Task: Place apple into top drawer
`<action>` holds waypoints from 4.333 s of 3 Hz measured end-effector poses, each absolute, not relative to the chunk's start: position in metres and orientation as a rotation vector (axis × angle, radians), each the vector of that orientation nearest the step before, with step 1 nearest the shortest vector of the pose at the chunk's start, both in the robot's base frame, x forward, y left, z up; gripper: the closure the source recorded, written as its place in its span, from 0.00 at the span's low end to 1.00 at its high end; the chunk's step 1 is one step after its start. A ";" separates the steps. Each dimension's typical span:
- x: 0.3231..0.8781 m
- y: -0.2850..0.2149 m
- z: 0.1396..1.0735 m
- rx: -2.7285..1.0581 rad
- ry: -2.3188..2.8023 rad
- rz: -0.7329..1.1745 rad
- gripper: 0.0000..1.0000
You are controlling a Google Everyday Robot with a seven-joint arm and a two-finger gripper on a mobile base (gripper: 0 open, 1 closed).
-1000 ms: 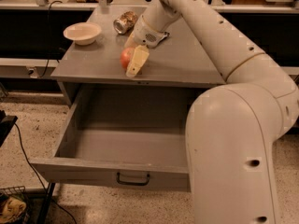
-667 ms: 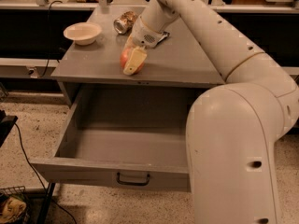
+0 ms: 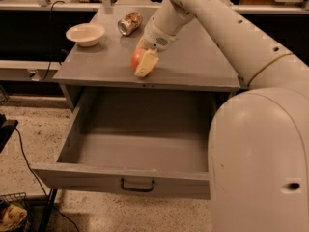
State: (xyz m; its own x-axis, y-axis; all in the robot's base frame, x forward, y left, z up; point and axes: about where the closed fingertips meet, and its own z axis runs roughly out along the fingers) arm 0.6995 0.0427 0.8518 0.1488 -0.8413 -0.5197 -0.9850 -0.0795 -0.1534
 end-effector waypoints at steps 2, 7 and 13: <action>0.661 0.008 0.892 -1.860 1.712 0.390 1.00; 0.583 -0.072 0.805 -1.586 2.105 0.471 1.00; 0.549 -0.042 0.665 -1.577 1.930 0.520 0.59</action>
Offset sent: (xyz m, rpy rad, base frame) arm -0.0783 -0.0717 0.0451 0.1161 -0.0462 -0.1342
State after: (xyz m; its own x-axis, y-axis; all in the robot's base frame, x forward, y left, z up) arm 0.5493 -0.0422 0.6646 -0.1267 -0.7438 -0.6563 -0.9728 0.2225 -0.0644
